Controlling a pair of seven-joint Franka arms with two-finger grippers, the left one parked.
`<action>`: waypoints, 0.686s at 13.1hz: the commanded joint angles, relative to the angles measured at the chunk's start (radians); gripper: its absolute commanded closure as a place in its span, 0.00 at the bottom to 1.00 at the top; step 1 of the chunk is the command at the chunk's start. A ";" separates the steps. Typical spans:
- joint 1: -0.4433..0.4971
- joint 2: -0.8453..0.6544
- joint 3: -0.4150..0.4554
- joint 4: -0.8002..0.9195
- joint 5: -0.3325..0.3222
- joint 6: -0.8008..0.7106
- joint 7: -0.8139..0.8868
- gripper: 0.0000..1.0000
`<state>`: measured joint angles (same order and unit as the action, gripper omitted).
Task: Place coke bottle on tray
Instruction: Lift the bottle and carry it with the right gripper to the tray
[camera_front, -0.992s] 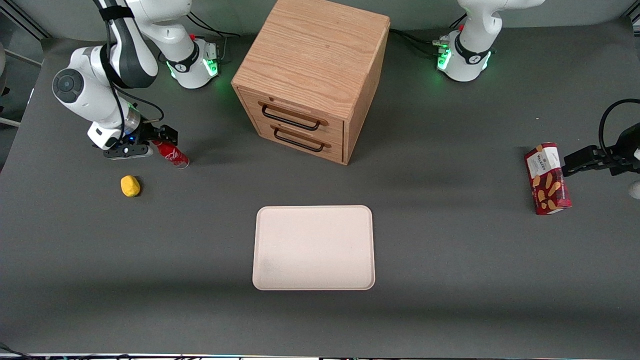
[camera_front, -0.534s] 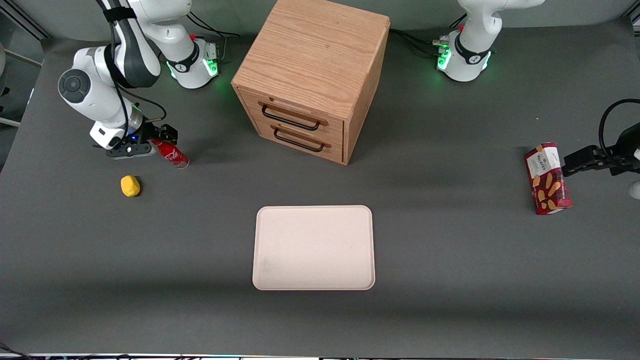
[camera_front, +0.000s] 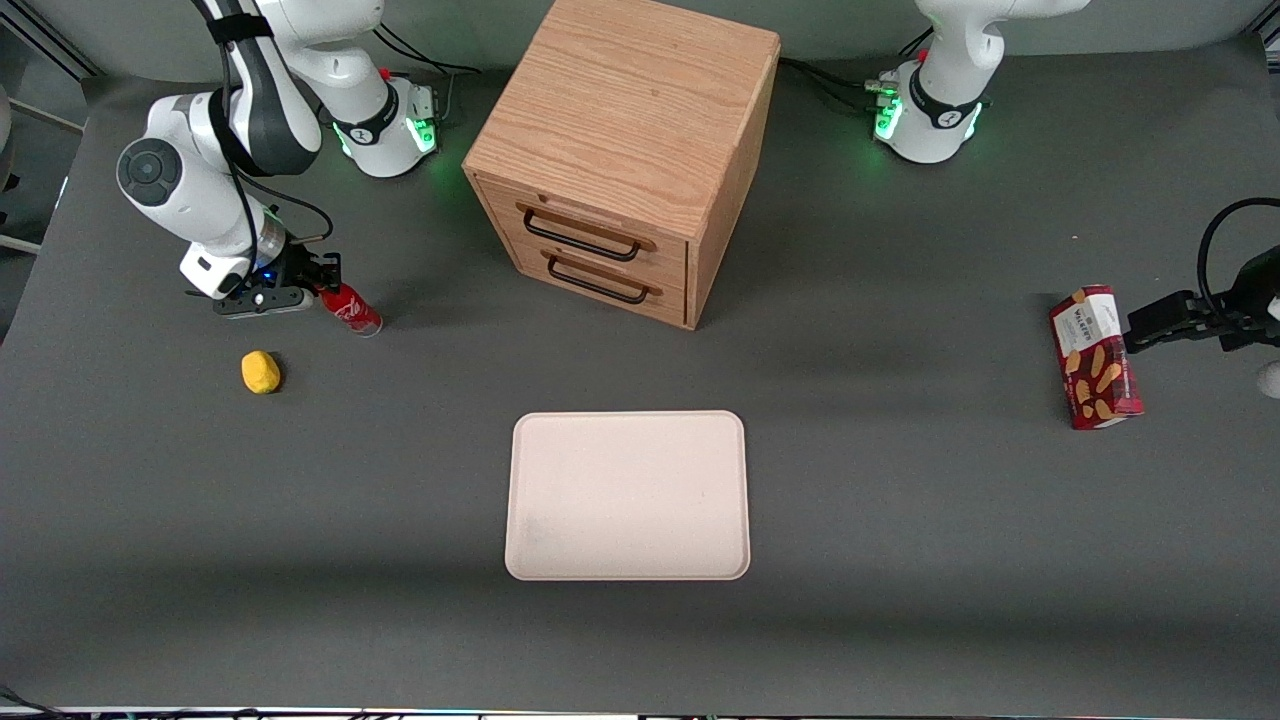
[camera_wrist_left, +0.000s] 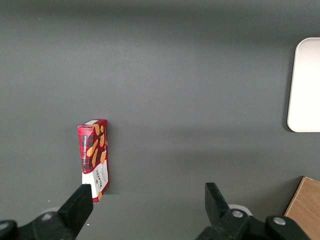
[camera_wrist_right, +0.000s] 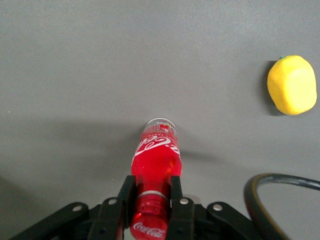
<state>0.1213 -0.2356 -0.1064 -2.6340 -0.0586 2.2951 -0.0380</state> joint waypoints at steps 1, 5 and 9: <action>0.000 -0.004 -0.006 -0.015 -0.007 0.007 -0.025 1.00; -0.002 -0.005 -0.004 0.096 -0.007 -0.095 -0.020 1.00; 0.000 0.071 0.010 0.398 -0.006 -0.309 -0.017 1.00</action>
<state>0.1208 -0.2303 -0.1068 -2.4181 -0.0593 2.1017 -0.0382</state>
